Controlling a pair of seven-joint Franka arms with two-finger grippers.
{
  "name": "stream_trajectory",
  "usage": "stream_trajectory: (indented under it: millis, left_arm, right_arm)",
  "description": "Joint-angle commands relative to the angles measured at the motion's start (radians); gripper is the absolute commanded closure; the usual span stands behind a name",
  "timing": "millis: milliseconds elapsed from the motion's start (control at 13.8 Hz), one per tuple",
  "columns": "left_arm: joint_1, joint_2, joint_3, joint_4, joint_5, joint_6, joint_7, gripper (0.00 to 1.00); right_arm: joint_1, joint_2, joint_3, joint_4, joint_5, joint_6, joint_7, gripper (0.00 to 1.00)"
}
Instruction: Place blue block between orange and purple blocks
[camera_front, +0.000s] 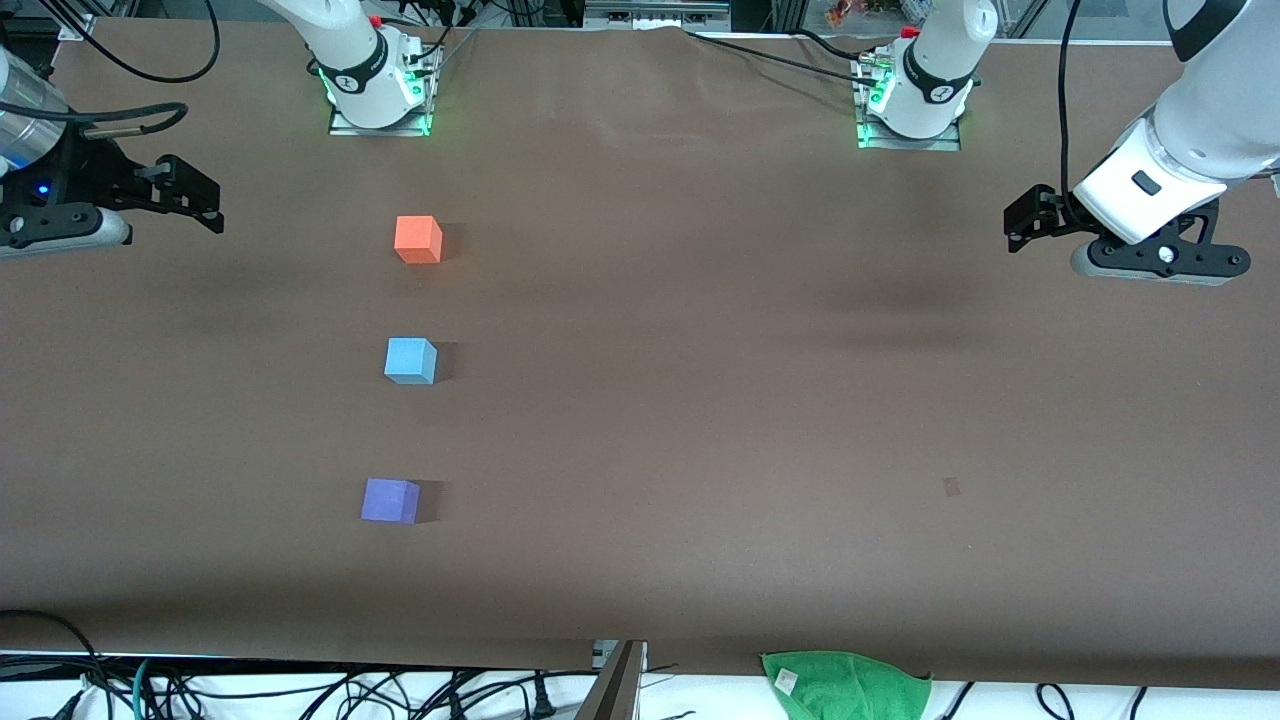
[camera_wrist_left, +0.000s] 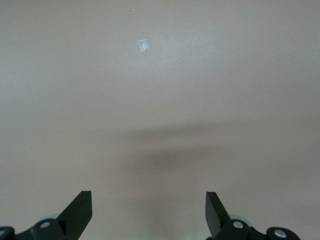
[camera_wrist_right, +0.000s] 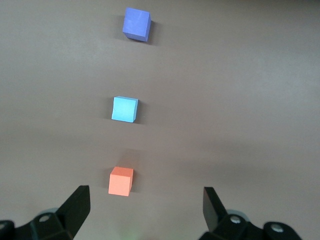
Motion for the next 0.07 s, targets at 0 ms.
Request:
stream_trajectory:
  millis: [0]
  left_arm:
    - [0.004, -0.01, -0.001, 0.008, -0.018, -0.016, -0.003, 0.0]
  right_arm:
    - [-0.087, 0.006, 0.078, 0.019, 0.02, -0.023, -0.008, 0.0]
